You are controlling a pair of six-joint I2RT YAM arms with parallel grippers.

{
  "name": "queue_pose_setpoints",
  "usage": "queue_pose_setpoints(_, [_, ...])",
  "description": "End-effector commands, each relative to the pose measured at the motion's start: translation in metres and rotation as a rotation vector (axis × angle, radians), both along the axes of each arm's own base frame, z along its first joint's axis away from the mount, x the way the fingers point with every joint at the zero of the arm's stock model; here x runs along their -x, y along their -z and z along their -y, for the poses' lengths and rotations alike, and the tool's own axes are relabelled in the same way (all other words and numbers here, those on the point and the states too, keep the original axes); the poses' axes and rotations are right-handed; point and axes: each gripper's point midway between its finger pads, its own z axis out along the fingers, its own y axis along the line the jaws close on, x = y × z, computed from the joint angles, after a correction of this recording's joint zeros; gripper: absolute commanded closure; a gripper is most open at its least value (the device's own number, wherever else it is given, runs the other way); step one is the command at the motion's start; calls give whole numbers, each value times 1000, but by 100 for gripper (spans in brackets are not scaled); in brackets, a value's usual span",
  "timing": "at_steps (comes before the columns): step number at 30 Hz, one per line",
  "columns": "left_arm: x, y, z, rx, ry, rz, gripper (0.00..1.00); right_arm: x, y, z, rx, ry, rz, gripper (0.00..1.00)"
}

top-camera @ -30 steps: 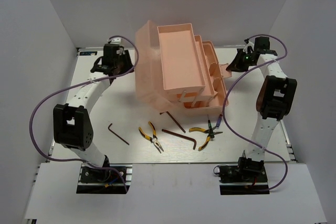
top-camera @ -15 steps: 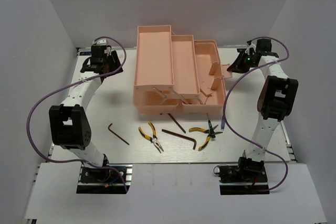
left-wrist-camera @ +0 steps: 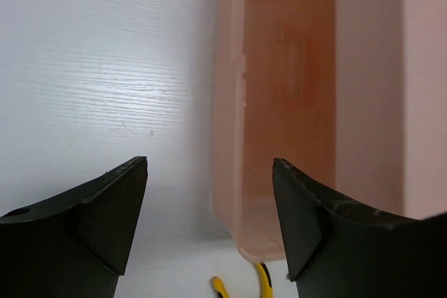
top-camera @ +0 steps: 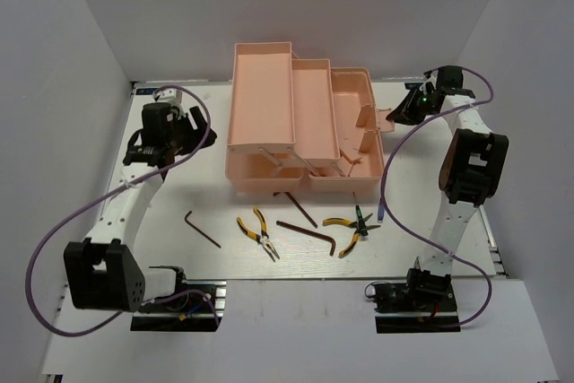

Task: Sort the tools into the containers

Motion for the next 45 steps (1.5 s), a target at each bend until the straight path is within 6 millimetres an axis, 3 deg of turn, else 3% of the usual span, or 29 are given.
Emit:
queue_pose_setpoints(1, [19,-14,12,52,58,46,17,-19,-15,2,-3,75,31,100])
queue_pose_setpoints(4, [39,-6,21,80,94,28,17,-18,-10,2,-4,52,32,98])
queue_pose_setpoints(6, [46,0,24,90,109,18,17,-18,-10,4,3,40,41,85])
queue_pose_setpoints(7, [51,8,23,90,108,2,19,-18,-12,2,2,34,47,70])
queue_pose_setpoints(10, [61,14,27,104,129,-7,19,-16,-19,4,31,2,74,48])
queue_pose_setpoints(14, [67,11,29,99,158,20,19,4,-37,16,137,-54,110,39])
queue_pose_setpoints(18, [73,11,35,71,231,58,22,44,-49,27,303,-168,186,40])
queue_pose_setpoints(19, [75,13,37,69,248,66,25,53,-63,29,352,-209,239,42])
queue_pose_setpoints(20, [75,13,37,61,254,69,29,74,-53,28,367,-226,212,49])
queue_pose_setpoints(21, [76,17,36,46,263,65,40,83,-51,31,406,-250,211,54])
queue_pose_setpoints(22, [77,18,39,47,272,65,47,93,-63,33,442,-265,249,59])
queue_pose_setpoints(23, [78,17,40,52,281,65,55,117,-35,32,442,-296,181,64])
queue_pose_setpoints(24, [80,13,42,50,297,81,69,127,-56,34,483,-283,238,71])
queue_pose_setpoints(25, [81,10,42,49,298,93,74,141,-39,35,504,-293,211,73])
queue_pose_setpoints(27, [82,10,44,49,307,101,81,167,-37,38,554,-298,221,78])
queue_pose_setpoints(29, [87,4,48,62,331,127,79,190,-14,34,546,-318,171,78])
queue_pose_setpoints(31, [89,-1,52,70,362,149,55,214,7,25,509,-337,125,69])
queue_pose_setpoints(33, [89,-4,56,80,381,160,35,224,26,18,469,-328,56,58])
queue_pose_setpoints(38, [94,-6,61,100,416,169,29,217,46,4,389,-296,-4,53])
queue_pose_setpoints(40, [94,-9,61,99,416,179,28,220,58,-8,350,-298,-48,47])
queue_pose_setpoints(45, [94,-9,61,99,416,179,28,213,73,-21,341,-278,-89,46])
